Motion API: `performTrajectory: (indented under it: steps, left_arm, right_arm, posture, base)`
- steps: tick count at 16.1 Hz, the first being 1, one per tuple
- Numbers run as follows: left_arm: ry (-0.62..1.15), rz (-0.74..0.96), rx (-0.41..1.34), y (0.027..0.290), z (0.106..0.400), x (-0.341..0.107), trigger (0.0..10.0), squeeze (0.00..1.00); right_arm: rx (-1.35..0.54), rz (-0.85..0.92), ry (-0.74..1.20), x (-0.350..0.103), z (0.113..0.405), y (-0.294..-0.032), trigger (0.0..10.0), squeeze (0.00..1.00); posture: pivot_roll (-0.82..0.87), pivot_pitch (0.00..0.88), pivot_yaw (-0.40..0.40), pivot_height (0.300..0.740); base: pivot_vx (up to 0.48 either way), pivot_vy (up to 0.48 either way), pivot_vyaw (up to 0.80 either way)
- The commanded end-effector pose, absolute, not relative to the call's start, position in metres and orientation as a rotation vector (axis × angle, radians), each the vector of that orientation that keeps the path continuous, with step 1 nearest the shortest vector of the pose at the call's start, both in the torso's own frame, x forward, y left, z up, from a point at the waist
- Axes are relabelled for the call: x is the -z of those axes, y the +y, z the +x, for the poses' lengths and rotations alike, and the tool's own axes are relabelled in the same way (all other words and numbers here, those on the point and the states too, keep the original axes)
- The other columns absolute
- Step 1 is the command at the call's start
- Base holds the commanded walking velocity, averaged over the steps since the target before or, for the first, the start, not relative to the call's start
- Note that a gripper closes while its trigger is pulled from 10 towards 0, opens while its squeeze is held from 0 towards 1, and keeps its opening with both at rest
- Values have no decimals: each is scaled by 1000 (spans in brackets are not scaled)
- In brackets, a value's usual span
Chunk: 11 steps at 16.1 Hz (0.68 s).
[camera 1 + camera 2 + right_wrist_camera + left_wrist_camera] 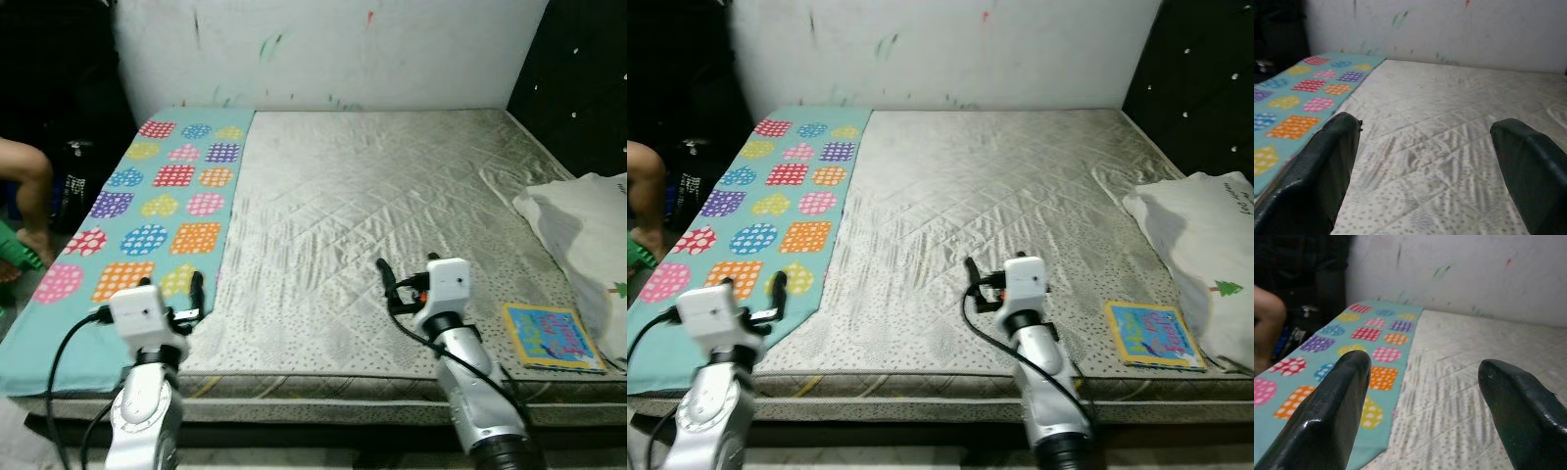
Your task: Clean up the room
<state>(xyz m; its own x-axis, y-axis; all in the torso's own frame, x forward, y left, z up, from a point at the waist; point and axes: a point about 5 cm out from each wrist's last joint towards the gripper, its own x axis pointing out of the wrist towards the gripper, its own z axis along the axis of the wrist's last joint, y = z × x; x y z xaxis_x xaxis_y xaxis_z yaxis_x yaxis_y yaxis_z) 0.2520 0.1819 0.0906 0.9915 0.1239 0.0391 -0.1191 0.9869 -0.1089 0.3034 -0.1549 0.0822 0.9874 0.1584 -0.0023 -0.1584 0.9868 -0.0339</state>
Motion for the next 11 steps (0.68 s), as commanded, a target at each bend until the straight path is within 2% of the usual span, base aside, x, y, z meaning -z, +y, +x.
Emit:
performTrajectory:
  steps: [1, 8, 11]
  left_arm:
    - [-21, -92, -134, 188, 250, -86, 10000, 0]
    - [-20, -99, -133, 186, 250, -85, 10000, 0]
    - [-38, -92, -111, 183, 250, -87, 10000, 0]
  right_arm:
    - [-161, -25, -3, -83, 305, -150, 10000, 0]
    - [-162, -29, -3, -83, 306, -149, 10000, 0]
    - [-163, -32, -3, -83, 306, -150, 10000, 0]
  posture:
    - [-35, 0, 73, 740]
    - [-36, 0, 72, 740]
    - [-42, 0, 71, 740]
  base:
    - [0, 274, 0]
    - [0, 283, 0]
    - [0, 0, 0]
